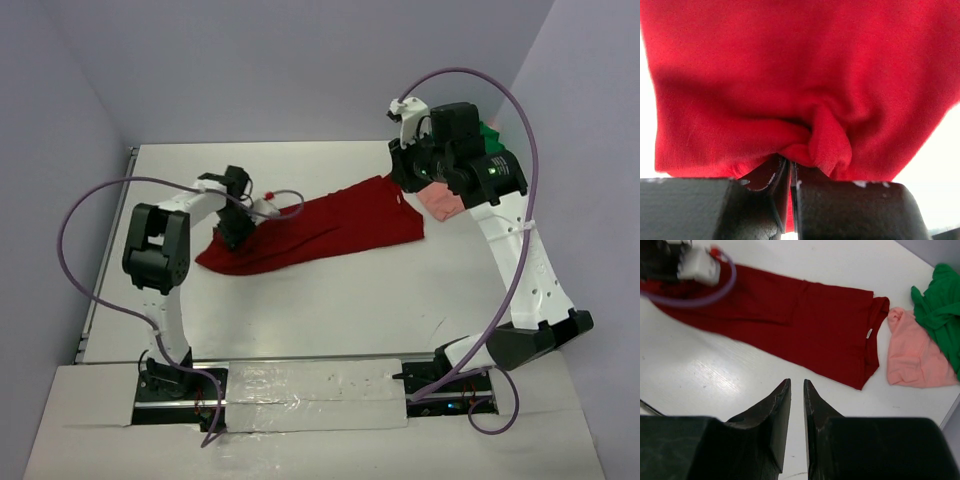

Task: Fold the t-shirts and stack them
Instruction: Fold the tshirt

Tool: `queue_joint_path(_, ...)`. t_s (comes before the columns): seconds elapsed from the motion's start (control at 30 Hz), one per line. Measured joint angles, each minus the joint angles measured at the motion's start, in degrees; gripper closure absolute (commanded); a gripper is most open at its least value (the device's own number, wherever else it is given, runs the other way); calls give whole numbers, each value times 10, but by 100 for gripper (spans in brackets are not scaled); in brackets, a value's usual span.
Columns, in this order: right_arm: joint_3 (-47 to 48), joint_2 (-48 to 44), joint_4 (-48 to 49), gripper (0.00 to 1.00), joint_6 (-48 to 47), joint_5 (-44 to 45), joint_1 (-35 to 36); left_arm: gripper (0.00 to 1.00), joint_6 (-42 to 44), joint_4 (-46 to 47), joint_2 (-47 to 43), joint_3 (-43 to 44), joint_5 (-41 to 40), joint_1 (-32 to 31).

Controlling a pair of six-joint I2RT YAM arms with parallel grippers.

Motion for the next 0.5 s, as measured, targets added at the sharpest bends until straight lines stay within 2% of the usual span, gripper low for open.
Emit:
queue_joint_path(0.1,32,0,-14,76,5,-5,-5,85,60,-107,10,10,47,-65)
queue_joint_path(0.23,67,0,-34,75,9,-4,-10,87,102,-212,38,20,103,-158)
queue_joint_path(0.33,92,3,-50,75,14,-3,-11,90,117,-254,64,43,127,-254)
queue_joint_path(0.43,110,8,-59,75,21,-1,-12,96,125,-266,95,118,158,-336)
queue_joint_path(0.5,112,9,-61,75,24,-1,-14,99,126,-267,113,183,184,-369)
